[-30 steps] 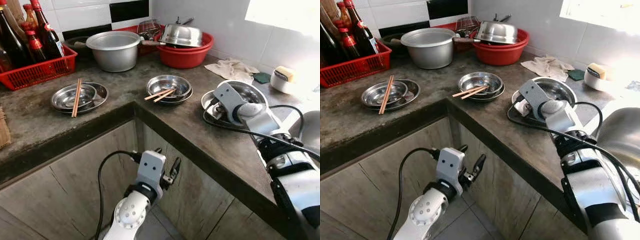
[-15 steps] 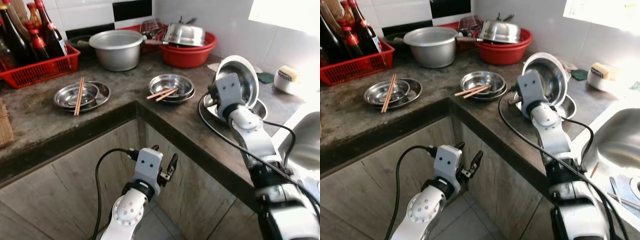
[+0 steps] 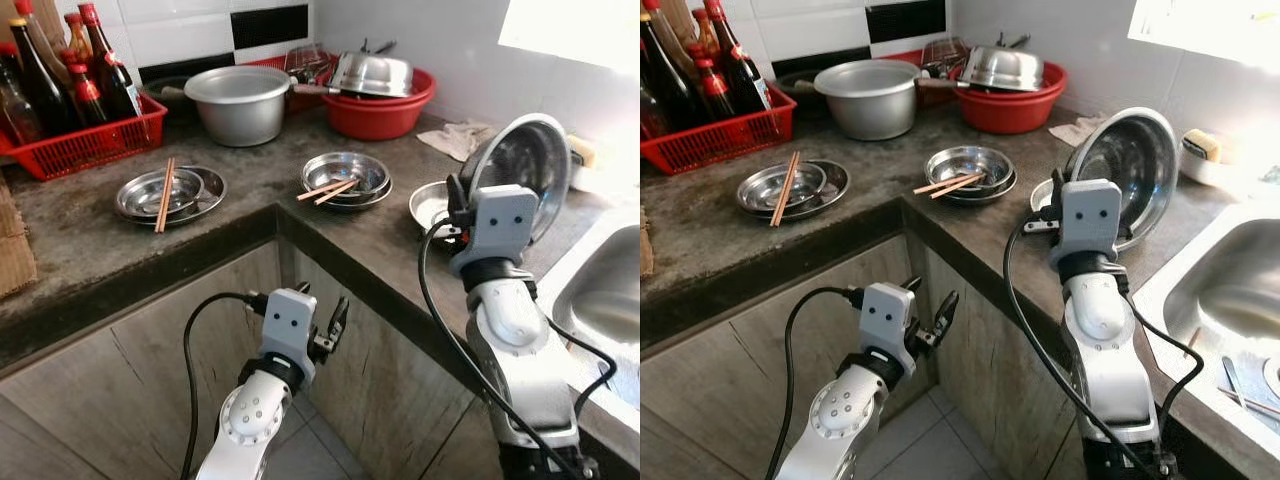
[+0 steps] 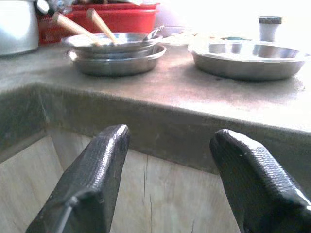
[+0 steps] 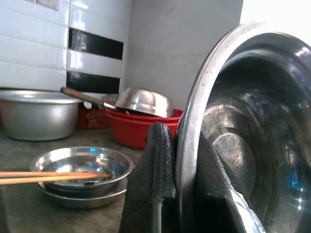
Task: Kitchen organization
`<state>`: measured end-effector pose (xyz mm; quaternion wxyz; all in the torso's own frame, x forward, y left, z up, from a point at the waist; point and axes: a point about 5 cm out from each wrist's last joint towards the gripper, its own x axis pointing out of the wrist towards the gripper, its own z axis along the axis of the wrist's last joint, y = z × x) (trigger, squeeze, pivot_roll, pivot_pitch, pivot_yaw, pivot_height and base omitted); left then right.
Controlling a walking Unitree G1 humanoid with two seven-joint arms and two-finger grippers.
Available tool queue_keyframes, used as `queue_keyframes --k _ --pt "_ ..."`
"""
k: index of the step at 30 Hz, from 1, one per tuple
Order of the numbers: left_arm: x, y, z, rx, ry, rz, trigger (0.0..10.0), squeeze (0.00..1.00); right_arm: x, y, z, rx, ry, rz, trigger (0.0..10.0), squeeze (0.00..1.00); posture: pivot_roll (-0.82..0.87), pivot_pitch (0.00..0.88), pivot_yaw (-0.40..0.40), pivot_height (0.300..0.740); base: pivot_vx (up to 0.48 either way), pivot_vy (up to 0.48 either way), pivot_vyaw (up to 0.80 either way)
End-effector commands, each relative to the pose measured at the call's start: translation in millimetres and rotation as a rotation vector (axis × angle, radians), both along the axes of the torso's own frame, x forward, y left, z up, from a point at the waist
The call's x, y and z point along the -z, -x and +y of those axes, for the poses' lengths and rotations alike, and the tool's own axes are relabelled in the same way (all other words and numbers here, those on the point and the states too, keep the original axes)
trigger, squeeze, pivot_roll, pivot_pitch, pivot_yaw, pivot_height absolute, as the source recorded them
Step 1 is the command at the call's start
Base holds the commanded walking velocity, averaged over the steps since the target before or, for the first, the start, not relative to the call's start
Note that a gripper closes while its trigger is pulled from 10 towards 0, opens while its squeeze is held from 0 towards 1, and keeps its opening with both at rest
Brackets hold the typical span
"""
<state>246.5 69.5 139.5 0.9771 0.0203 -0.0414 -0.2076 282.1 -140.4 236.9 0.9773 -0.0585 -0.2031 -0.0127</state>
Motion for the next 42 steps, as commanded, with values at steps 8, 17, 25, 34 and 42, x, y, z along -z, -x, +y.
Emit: queue_keyframes --k 8,17,25,34,42 --pt "-8.0 -4.7 -1.6 0.017 0.019 -0.034 10.0 0.00 -2.0 9.5 -3.5 0.057 0.006 0.003 0.0 0.00 0.10 0.000 -0.022 0.740 0.000 0.452 -0.10" --pt "-5.3 -4.8 -2.7 0.032 -0.059 -0.061 10.0 0.00 0.8 10.6 -2.8 0.072 0.008 0.023 0.0 0.00 0.09 0.000 -0.016 0.740 0.000 -0.064 -0.80" --pt "-4.5 -6.6 -2.8 0.036 -0.054 -0.049 10.0 0.00 3.3 12.0 -2.1 0.080 0.015 0.037 0.0 0.00 0.09 0.000 -0.006 0.740 0.037 -0.408 -0.80" --pt "-5.4 -8.6 -1.6 0.021 -0.045 -0.050 10.0 0.00 4.6 11.7 -2.8 0.084 0.024 0.048 0.0 0.00 0.09 0.000 -0.008 0.740 0.033 -0.035 -0.80" --pt "-4.4 -7.5 -2.0 0.023 -0.067 -0.059 10.0 0.00 5.4 9.3 -1.2 0.083 0.040 0.061 0.0 0.00 0.09 0.000 -0.011 0.740 0.164 -0.168 -0.80"
